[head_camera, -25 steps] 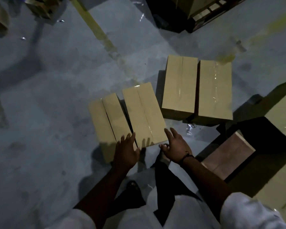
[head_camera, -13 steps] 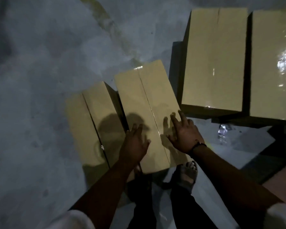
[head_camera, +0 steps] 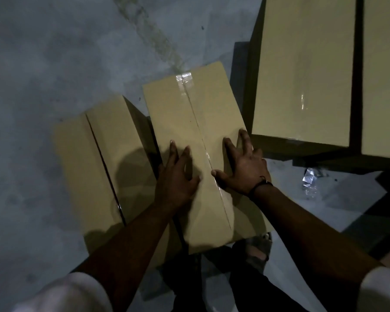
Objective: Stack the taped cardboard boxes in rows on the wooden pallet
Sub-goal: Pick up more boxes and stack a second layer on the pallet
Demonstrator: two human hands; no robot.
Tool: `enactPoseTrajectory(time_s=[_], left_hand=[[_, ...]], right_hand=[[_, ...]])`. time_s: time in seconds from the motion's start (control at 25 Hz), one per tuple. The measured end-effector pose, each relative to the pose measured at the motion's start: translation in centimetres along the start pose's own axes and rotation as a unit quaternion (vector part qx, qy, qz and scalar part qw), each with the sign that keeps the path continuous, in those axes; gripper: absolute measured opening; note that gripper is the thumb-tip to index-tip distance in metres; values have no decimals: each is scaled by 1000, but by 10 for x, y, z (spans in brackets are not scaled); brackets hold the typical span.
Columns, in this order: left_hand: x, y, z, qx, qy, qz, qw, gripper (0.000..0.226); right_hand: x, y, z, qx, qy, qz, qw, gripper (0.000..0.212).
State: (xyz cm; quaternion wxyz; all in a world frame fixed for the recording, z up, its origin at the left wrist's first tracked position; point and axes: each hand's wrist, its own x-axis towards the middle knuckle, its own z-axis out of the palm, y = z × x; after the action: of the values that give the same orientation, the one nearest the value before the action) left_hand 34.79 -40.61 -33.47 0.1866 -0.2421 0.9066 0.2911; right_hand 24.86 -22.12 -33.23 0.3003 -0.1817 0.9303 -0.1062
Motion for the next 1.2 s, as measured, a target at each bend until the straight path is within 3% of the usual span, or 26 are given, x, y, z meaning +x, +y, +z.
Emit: enactPoseTrajectory(time_s=[0.12, 0.36, 0.68, 0.84, 1.0, 1.2], left_hand=[[-29, 20, -18, 23, 18, 26, 999, 92], [-129, 77, -101, -23, 96, 38, 994, 88], [-227, 160, -173, 62, 83, 123, 987, 86], [-246, 211, -150, 64, 73, 256, 962, 80], [-269, 280, -96, 98, -42, 308, 946, 81], [-300, 343, 1, 138, -120, 408, 894, 81]], right_hand=[[-36, -8, -26, -16, 21, 12, 1000, 103], [-148, -52, -113, -19, 140, 35, 989, 94], [-276, -55, -192, 29, 222, 118, 967, 90], [-334, -4, -191, 57, 281, 204, 936, 90], [-396, 72, -159, 114, 363, 296, 876, 90], [-469, 154, -104, 117, 380, 401, 825, 90]])
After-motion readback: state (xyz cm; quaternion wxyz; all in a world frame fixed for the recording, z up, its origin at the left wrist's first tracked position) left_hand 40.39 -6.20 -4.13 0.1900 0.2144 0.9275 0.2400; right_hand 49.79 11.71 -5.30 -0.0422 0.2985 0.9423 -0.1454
